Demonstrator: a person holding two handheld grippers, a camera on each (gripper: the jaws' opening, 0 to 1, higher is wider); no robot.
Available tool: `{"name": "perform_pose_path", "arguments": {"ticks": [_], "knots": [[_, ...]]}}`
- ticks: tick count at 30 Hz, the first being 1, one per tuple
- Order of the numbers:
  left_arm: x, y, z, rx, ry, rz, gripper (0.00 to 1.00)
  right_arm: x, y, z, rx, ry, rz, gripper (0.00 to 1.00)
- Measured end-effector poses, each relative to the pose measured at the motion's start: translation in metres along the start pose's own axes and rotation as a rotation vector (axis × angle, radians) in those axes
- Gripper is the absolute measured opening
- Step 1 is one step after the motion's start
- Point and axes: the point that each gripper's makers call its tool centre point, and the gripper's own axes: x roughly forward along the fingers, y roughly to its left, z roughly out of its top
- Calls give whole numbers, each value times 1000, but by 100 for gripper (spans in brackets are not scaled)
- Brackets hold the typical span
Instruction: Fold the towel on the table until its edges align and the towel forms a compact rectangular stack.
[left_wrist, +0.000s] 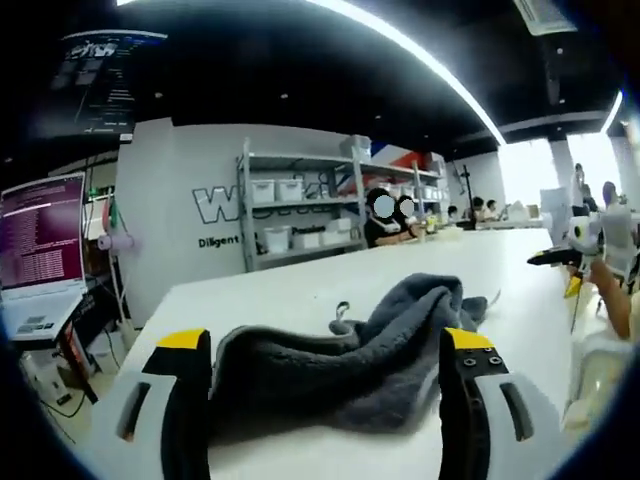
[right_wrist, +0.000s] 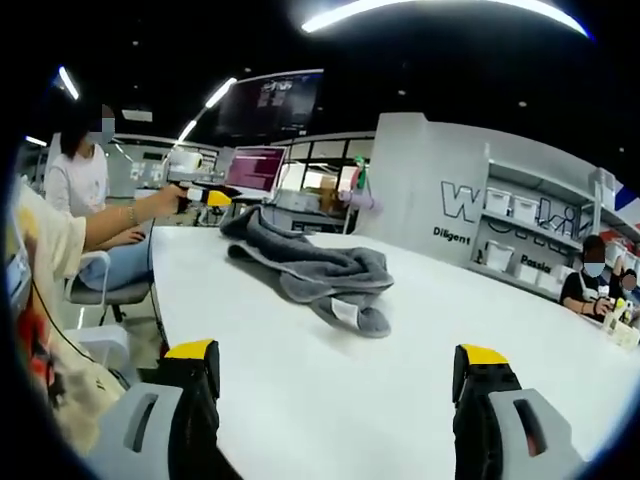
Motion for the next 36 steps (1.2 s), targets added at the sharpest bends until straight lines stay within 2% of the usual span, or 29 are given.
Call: {"name": "perform_pose_path", "arguments": {"ticks": [2,5,10,12,16,20,22,25,28,36], "knots": [[-7,-11,2,4,-37,-7,95,-1,1,-3,3,1,0,99],[-18,-34,3,-79,-93,-34,95,-3,1,-5,12,-1,-1,99],[-26,-57,-9,-78,-71,-68,95,-9,1,-4,12,2,-4,99],[-30,-59,-11,-70,-73,-59,94,-11,1,1,10,-9,-8,99],[-41,-56,-5,-77,-128,-4,92,-9,1,6,14,-26,-11,99],[-54,-49,-3,-75,-168,56,90,-3,7,5,6,-15,1,99],[-59,-49,-8,-65,-161,62,86,-1,11,4,5,-9,10,99],[-62,-55,-19,-69,-120,33,86,1,15,9,8,-20,16,99],[-65,-63,-22,-63,-121,17,86,7,18,16,8,-31,22,99],[-71,-77,-21,-9,-110,-6,86,30,33,18,-15,10,44,96]]}}
